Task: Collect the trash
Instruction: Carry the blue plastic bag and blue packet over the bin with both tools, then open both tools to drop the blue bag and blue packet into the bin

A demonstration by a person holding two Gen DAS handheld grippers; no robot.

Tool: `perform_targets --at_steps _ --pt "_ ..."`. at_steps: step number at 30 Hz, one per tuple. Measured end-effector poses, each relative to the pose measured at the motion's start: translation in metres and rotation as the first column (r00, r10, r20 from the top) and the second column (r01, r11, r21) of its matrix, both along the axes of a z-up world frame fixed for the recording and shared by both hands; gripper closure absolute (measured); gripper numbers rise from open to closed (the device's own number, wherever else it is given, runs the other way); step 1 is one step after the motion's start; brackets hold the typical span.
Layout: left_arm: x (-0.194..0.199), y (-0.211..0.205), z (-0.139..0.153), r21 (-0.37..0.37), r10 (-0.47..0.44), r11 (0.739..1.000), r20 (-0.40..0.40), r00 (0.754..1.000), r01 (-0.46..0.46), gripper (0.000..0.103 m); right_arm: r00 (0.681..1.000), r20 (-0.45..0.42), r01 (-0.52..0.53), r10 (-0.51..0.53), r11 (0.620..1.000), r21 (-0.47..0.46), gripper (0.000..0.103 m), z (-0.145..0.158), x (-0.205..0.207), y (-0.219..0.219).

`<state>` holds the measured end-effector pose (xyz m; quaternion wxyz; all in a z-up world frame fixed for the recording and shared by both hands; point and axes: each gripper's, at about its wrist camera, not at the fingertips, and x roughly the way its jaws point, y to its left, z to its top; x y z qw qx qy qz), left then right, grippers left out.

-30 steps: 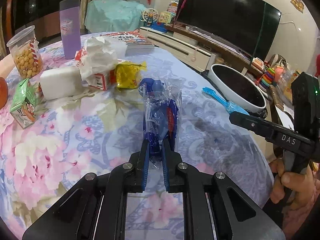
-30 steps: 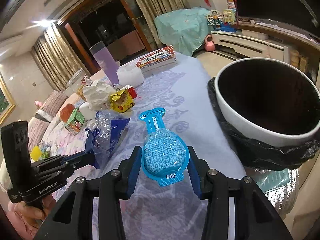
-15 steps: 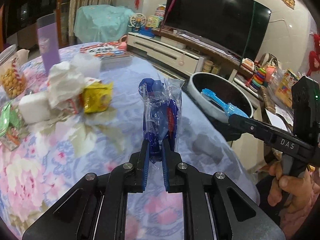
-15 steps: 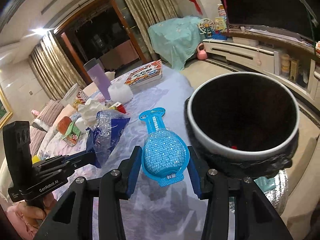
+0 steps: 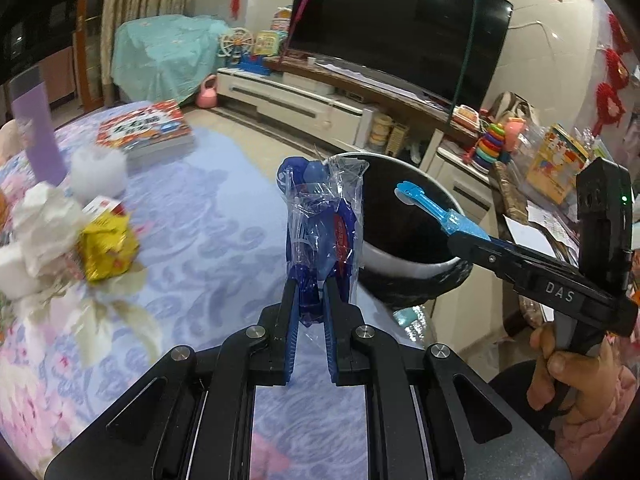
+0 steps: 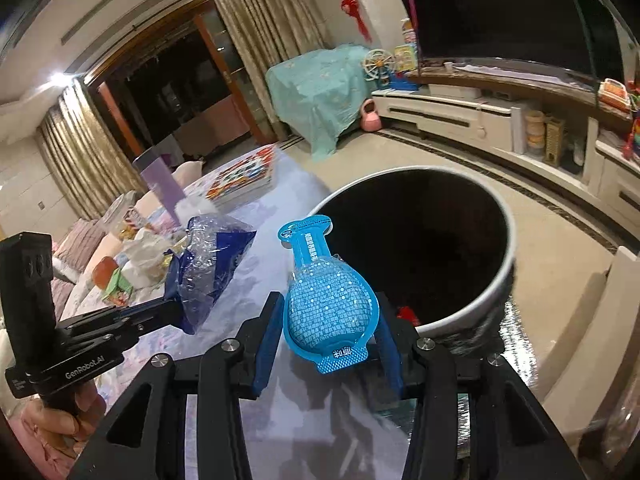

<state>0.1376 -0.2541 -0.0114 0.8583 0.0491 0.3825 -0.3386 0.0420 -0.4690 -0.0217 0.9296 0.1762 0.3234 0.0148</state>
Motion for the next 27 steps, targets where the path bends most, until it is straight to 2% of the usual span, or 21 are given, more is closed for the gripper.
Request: perform_targets --at_steps 13,27 --pt "0.009 -0.043 0.0 0.028 -0.059 0.998 -0.005 0.998 0.059 0.092 0.997 -0.02 0.068 -0.068 0.997 -0.026 0.058 0.001 0.006 -0.039" --pt "0.029 -0.081 0.002 0.063 -0.105 0.992 -0.022 0.994 0.106 0.092 0.996 -0.046 0.08 -0.082 0.996 -0.043 0.058 -0.001 0.023 -0.054"
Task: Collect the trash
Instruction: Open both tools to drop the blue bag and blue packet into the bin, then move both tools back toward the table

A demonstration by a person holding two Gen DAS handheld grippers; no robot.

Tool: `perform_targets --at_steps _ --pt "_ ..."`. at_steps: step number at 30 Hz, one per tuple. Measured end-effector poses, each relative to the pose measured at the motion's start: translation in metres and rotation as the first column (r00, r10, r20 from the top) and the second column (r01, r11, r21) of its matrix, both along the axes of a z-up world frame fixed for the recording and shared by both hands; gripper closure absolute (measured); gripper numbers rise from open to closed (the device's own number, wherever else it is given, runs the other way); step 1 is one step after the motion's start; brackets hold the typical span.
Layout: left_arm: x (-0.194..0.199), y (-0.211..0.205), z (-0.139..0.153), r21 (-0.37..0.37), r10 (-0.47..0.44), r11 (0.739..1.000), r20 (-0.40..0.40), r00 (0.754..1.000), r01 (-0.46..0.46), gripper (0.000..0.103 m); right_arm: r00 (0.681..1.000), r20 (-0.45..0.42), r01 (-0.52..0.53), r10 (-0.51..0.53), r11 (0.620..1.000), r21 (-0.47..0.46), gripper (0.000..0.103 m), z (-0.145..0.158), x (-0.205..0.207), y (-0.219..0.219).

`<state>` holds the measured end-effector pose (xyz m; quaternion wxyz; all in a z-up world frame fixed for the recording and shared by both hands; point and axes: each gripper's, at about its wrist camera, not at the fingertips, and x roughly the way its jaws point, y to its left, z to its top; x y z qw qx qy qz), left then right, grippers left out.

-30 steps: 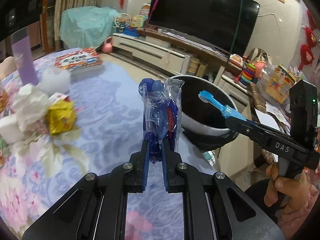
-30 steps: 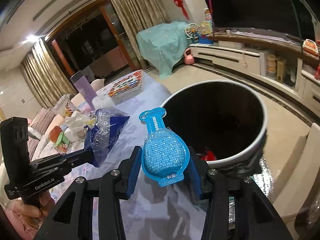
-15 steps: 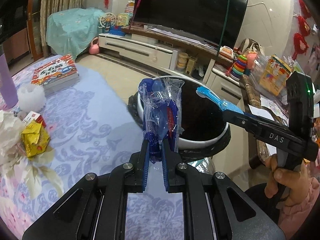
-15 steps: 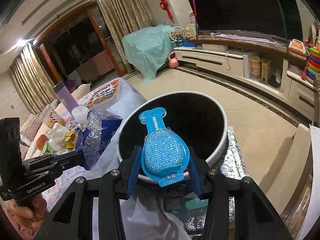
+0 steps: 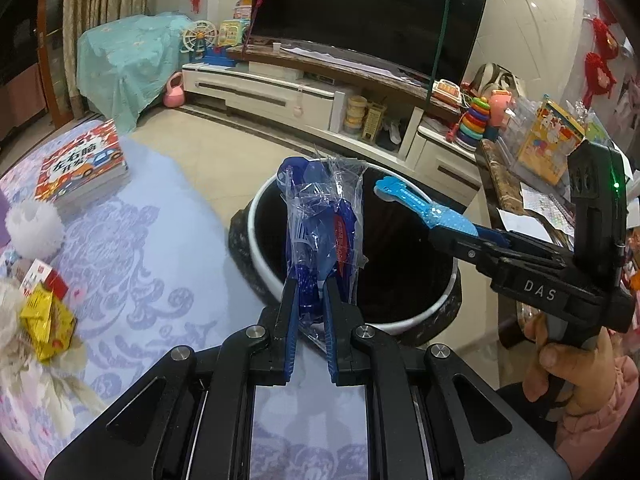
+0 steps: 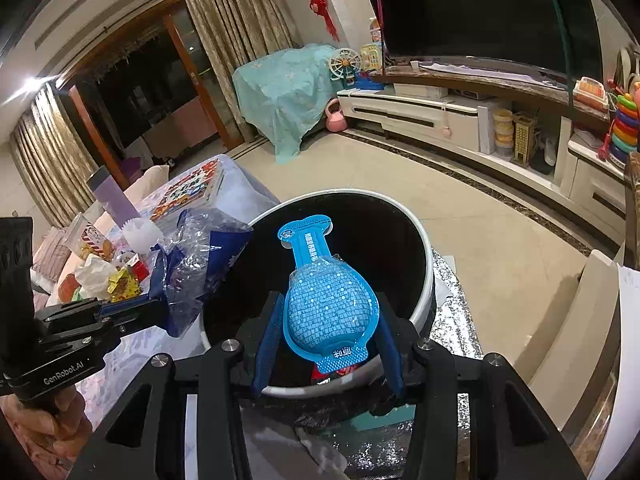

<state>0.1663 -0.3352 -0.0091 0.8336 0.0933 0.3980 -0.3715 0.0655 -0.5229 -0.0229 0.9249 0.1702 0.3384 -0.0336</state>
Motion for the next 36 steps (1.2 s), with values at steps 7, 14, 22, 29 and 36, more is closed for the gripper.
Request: perform_targets --at_steps 7,14,22,29,36 --pt "0.008 -0.015 -0.003 0.025 -0.016 1.0 -0.005 1.0 0.016 0.092 1.0 -0.014 0.0 0.0 1.0 -0.009 0.058 -0.001 0.006 -0.006" --pt "0.015 -0.022 -0.007 0.036 -0.013 0.999 -0.02 1.0 0.014 0.092 1.0 -0.026 -0.003 0.003 1.0 -0.019 0.058 -0.002 0.012 -0.008" --pt "0.018 -0.03 -0.01 0.054 -0.017 0.998 -0.024 1.0 0.019 0.092 0.999 -0.037 -0.001 0.0 1.0 -0.025 0.058 -0.003 0.018 -0.011" --pt "0.022 -0.035 -0.013 0.06 -0.018 0.998 -0.043 0.999 0.02 0.09 0.999 -0.044 0.005 -0.006 1.0 -0.024 0.058 -0.004 0.02 -0.016" --pt "0.022 -0.029 -0.011 0.047 0.011 0.999 -0.039 0.999 -0.01 0.057 0.998 -0.056 0.006 -0.006 1.0 0.001 0.054 -0.007 0.024 -0.022"
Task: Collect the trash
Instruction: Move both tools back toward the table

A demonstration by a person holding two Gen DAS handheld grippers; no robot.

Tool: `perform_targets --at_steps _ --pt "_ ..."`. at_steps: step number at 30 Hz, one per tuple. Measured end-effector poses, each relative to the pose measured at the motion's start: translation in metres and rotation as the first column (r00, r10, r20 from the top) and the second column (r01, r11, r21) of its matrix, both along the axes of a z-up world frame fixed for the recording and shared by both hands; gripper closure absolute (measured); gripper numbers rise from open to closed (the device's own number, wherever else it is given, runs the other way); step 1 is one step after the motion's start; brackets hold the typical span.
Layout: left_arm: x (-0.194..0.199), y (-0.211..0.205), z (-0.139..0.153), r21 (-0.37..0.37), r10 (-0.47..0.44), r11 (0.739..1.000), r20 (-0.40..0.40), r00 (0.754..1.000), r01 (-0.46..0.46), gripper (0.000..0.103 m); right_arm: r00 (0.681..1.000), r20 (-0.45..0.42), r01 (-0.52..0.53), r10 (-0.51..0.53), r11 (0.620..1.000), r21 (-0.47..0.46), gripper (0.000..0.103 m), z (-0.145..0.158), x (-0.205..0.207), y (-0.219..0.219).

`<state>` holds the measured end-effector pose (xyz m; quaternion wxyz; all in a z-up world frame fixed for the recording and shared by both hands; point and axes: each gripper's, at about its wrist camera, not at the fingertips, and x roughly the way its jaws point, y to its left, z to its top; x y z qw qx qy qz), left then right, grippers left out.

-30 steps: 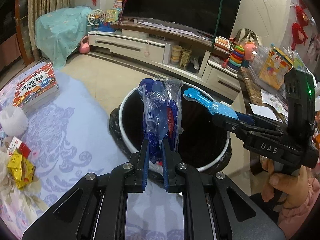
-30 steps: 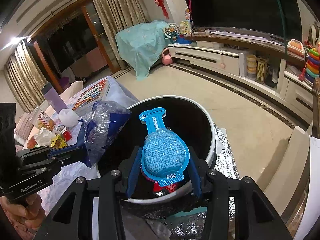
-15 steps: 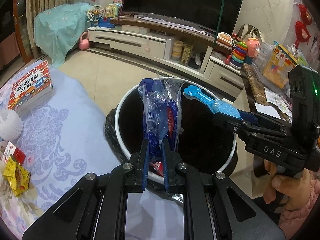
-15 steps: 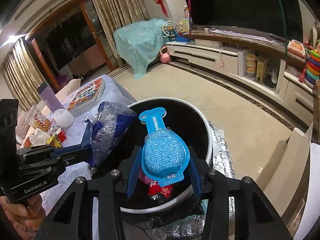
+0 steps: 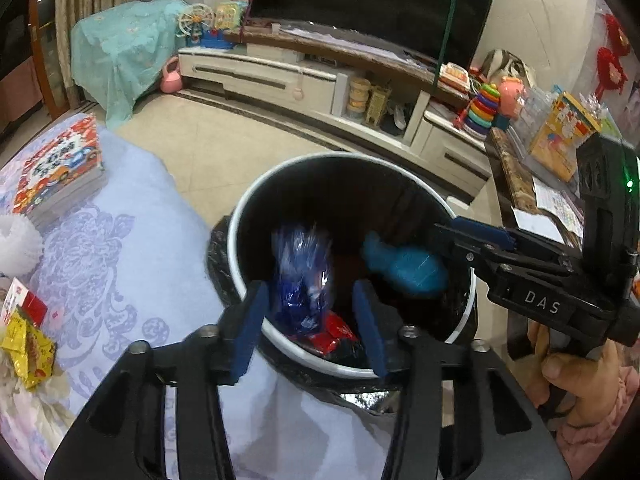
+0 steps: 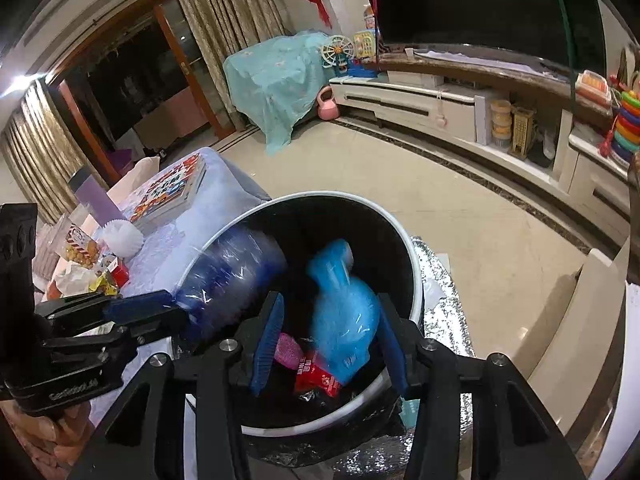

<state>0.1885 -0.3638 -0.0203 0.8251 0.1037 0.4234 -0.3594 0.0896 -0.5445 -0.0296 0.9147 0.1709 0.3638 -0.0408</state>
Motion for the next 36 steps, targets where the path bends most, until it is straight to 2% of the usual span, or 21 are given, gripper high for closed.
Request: perform_targets --at_steps 3,6,8,11,14,19,24,33,36 --pt "-0.004 0.007 0.001 -0.009 0.005 1.0 0.006 1.0 -0.005 0.055 1.0 0.009 0.01 -0.01 1.0 0.004 0.047 0.002 -0.003 -0.001" --pt "-0.011 0.02 0.002 -0.017 0.026 1.0 0.026 0.999 -0.025 0.049 0.999 0.028 0.02 -0.021 1.0 0.007 0.035 0.007 -0.008 0.001" --pt "-0.015 0.033 0.001 -0.032 0.053 0.998 0.026 0.998 -0.052 0.042 0.999 0.042 0.023 -0.024 1.0 0.014 0.025 0.009 -0.013 0.004" --pt "-0.021 0.053 -0.001 -0.055 0.103 0.993 0.018 0.995 -0.101 0.041 0.998 0.055 0.025 -0.027 0.999 0.027 0.012 0.012 -0.021 0.014" --pt "-0.028 0.08 -0.003 -0.074 0.155 0.985 0.015 0.988 -0.153 0.039 0.997 0.071 0.02 -0.024 0.998 0.062 0.008 0.014 -0.027 0.027" --pt "-0.039 0.127 -0.008 -0.093 0.233 0.969 0.017 0.972 -0.23 0.039 0.994 0.111 -0.009 -0.001 0.996 0.087 0.005 0.019 -0.037 0.056" --pt "-0.049 0.173 -0.013 -0.109 0.319 0.942 0.003 0.948 -0.317 0.038 0.99 0.129 -0.074 0.065 0.995 0.068 0.005 0.023 -0.037 0.096" --pt "-0.059 0.254 -0.024 -0.114 0.453 0.886 -0.007 0.892 -0.45 0.038 0.977 0.104 -0.194 0.185 0.977 0.088 0.005 0.008 -0.023 0.166" --pt "-0.058 0.286 -0.028 -0.109 0.502 0.859 -0.008 0.865 -0.5 0.038 0.972 0.092 -0.226 0.218 0.97 0.091 0.005 0.003 -0.016 0.187"
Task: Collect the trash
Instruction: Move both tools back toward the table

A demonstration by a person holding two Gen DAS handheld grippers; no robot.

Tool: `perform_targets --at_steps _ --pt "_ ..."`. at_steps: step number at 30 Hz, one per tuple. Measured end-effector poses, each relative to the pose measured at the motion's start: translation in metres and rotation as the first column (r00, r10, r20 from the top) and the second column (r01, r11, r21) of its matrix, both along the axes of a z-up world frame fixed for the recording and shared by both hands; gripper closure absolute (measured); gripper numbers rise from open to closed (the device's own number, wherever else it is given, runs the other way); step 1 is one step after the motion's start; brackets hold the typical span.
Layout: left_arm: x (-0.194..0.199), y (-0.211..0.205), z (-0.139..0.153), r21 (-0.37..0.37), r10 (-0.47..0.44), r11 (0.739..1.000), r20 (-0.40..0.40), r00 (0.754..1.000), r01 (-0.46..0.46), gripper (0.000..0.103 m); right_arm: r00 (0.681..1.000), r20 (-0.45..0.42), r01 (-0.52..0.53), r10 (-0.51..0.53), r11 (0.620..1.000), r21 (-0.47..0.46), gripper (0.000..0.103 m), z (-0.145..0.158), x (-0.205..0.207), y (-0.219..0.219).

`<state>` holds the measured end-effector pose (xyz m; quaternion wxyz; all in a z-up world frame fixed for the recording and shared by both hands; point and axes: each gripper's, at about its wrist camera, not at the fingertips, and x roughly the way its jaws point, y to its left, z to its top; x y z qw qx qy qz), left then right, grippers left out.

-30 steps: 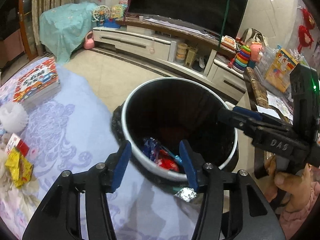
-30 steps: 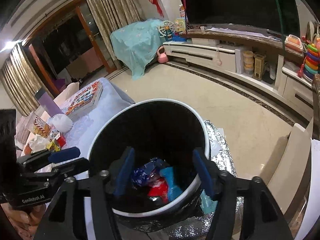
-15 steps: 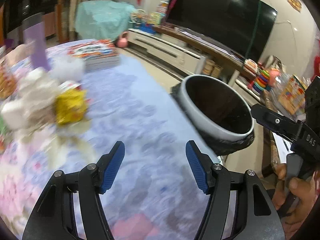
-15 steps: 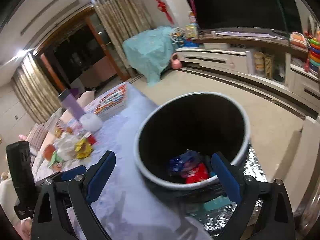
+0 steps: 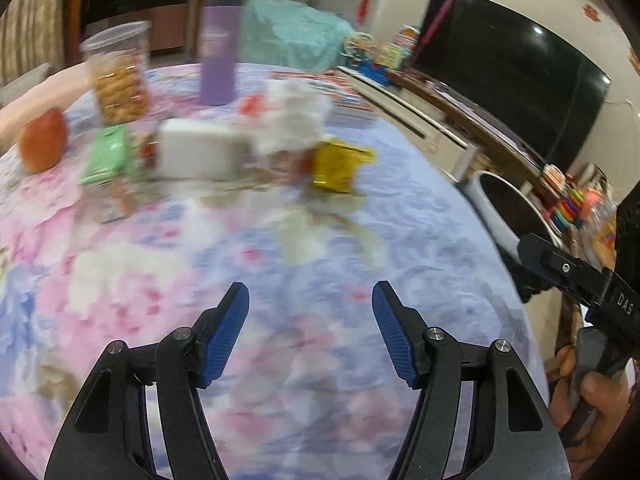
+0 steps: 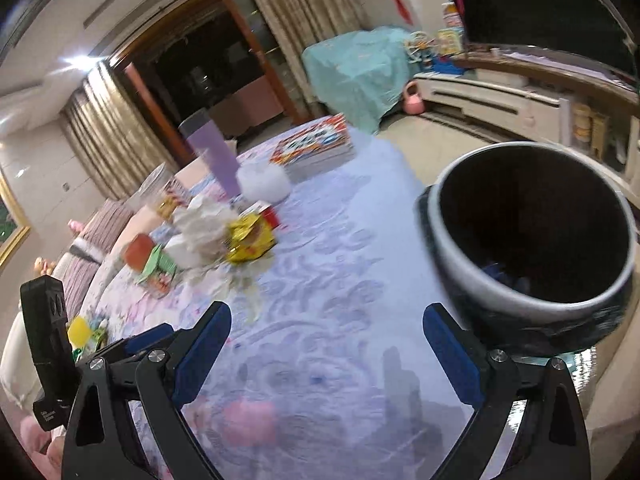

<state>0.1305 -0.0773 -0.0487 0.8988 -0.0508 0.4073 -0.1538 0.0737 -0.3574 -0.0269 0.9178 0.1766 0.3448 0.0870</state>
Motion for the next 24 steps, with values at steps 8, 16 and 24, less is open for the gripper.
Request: perform_targets --at_steps 8,16,24 --pt "0.004 0.05 -0.008 -0.008 0.097 0.995 -0.019 0.995 -0.097 0.038 0.997 -0.029 -0.066 0.066 0.998 -0.005 0.005 -0.014 0.017 0.044" --pt "0.006 0.08 -0.011 0.001 0.148 0.989 -0.021 0.989 -0.148 0.037 0.993 -0.05 -0.104 0.104 0.995 -0.007 0.005 -0.026 0.037 0.076" --pt "0.022 0.096 -0.013 0.008 0.187 0.982 -0.023 0.982 -0.187 0.035 0.99 -0.047 -0.131 0.13 0.991 -0.022 0.005 -0.027 0.056 0.097"
